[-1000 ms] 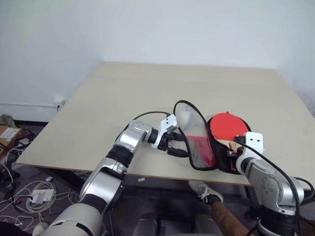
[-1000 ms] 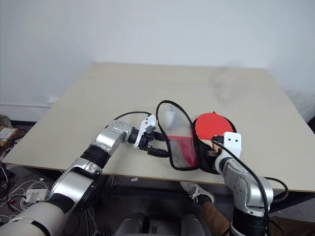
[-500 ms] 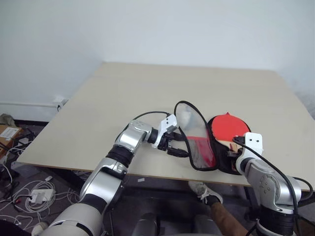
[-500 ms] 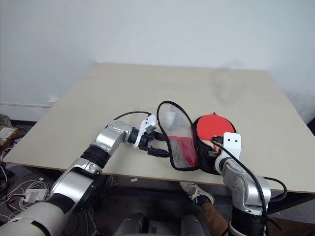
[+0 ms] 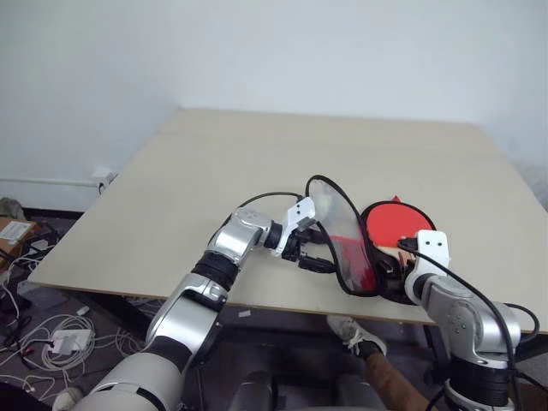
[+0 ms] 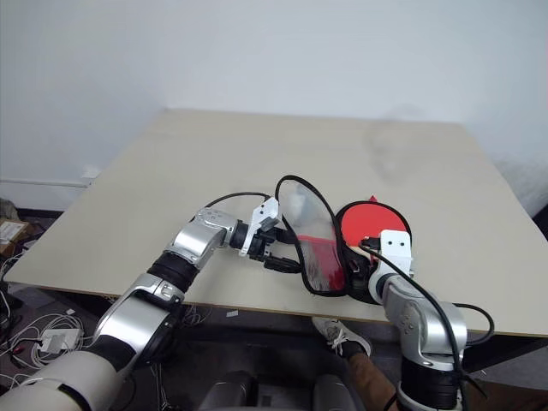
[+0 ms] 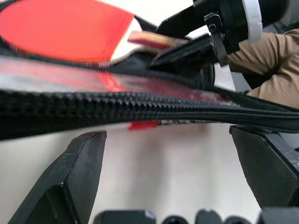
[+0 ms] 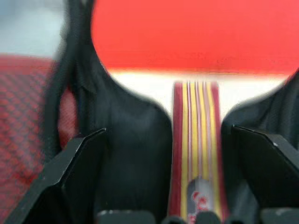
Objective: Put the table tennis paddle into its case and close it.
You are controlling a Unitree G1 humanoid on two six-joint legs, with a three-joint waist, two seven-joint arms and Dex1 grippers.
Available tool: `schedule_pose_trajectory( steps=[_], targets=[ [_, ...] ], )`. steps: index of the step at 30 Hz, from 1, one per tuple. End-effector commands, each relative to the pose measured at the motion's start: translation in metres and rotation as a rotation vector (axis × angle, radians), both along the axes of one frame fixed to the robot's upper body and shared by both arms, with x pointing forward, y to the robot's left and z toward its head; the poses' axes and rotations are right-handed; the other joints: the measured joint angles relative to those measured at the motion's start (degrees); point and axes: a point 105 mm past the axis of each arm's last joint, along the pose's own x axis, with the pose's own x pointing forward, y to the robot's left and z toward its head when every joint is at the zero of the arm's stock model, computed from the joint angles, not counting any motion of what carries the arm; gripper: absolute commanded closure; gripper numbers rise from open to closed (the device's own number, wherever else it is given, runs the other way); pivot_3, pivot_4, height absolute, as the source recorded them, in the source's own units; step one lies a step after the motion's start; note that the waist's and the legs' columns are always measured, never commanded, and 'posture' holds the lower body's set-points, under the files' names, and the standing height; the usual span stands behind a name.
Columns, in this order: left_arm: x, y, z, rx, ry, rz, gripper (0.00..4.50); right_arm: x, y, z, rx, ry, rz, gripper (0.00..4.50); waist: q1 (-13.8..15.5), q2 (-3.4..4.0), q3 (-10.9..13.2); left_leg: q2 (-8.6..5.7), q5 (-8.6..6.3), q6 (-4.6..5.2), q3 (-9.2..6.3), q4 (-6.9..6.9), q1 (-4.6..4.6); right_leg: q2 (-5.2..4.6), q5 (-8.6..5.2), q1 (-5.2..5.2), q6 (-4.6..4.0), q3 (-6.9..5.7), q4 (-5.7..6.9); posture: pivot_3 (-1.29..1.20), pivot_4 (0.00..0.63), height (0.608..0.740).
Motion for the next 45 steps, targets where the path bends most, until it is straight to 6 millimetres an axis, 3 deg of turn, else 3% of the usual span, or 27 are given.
schedule_pose_trajectory(
  steps=[1,7,10,16,21,27,32,39,42,45],
  targets=[
    [0.0,-0.016,0.014,-0.037,-0.057,-0.037,0.0,-0.006,0.004,0.069,-0.043,-0.276,0.166,0.05,0.0,-0.01,0.0,0.01,0.0,0.0,-0.02,-0.01,-0.01,0.02,0.0,-0.02,0.01,-0.01,-0.01,0.0,0.0,0.74],
    [-0.008,-0.058,0.02,-0.1,-0.048,-0.077,0.0,-0.014,-0.034,0.147,-0.043,-0.585,0.095,0.05,0.0,-0.06,0.0,0.04,0.0,0.0,-0.02,0.01,0.01,0.04,0.0,0.02,0.01,-0.03,-0.02,0.0,0.0,0.74],
    [-0.011,-0.082,0.024,-0.124,-0.036,-0.076,0.0,-0.011,-0.055,0.163,0.039,-0.671,-0.025,0.05,0.3,-0.08,0.0,0.01,0.0,0.0,-0.03,0.05,0.0,0.02,-0.01,0.04,0.01,-0.03,-0.03,0.0,0.0,0.74],
    [-0.02,-0.107,0.023,-0.131,-0.036,-0.092,0.0,-0.001,-0.069,0.147,0.108,-0.658,-0.176,0.05,0.4,0.09,0.0,0.03,0.0,0.01,0.05,-0.07,-0.01,0.05,0.0,-0.07,0.0,0.05,-0.04,0.0,0.0,0.74],
    [-0.014,-0.101,0.018,-0.142,-0.005,-0.029,0.0,0.004,-0.065,0.126,0.103,-0.614,-0.211,0.05,0.5,0.24,0.0,0.03,0.0,0.01,0.06,-0.03,0.0,0.06,0.01,-0.07,-0.01,0.07,-0.01,0.0,0.0,0.74],
    [-0.013,-0.096,0.009,-0.151,-0.01,0.01,0.0,0.006,-0.073,0.135,0.202,-0.727,-0.296,0.05,0.5,0.37,0.0,0.02,0.0,0.0,0.05,-0.04,0.0,0.06,0.01,-0.05,-0.02,0.07,-0.01,0.0,0.0,0.74],
    [-0.022,-0.116,0.027,-0.228,-0.103,-0.025,0.0,-0.004,-0.093,0.166,0.271,-0.921,-0.372,0.05,0.9,0.4,0.0,0.0,0.0,0.0,0.06,-0.02,-0.01,0.05,0.01,-0.03,-0.02,0.07,-0.02,0.0,0.0,0.74],
    [-0.02,-0.119,0.07,-0.358,-0.261,-0.066,0.0,-0.004,-0.09,0.164,0.262,-0.926,-0.36,0.05,0.8,0.52,0.0,0.02,0.0,0.0,0.07,-0.06,0.0,0.06,0.02,-0.05,-0.03,0.08,-0.03,0.0,0.0,0.74],
    [-0.016,-0.116,0.072,-0.349,-0.289,-0.058,0.0,-0.003,-0.086,0.161,0.253,-0.919,-0.345,0.05,0.8,0.57,0.0,0.02,0.0,0.0,0.1,-0.06,0.01,0.08,0.01,-0.04,-0.03,0.11,-0.03,0.0,0.0,0.74],
    [-0.012,-0.116,0.063,-0.309,-0.283,-0.037,0.0,-0.003,-0.085,0.159,0.251,-0.914,-0.341,0.05,0.8,0.61,0.0,0.02,0.0,0.0,0.11,-0.04,0.01,0.08,0.01,-0.04,-0.03,0.11,-0.03,0.0,0.0,0.74]
  ],
)
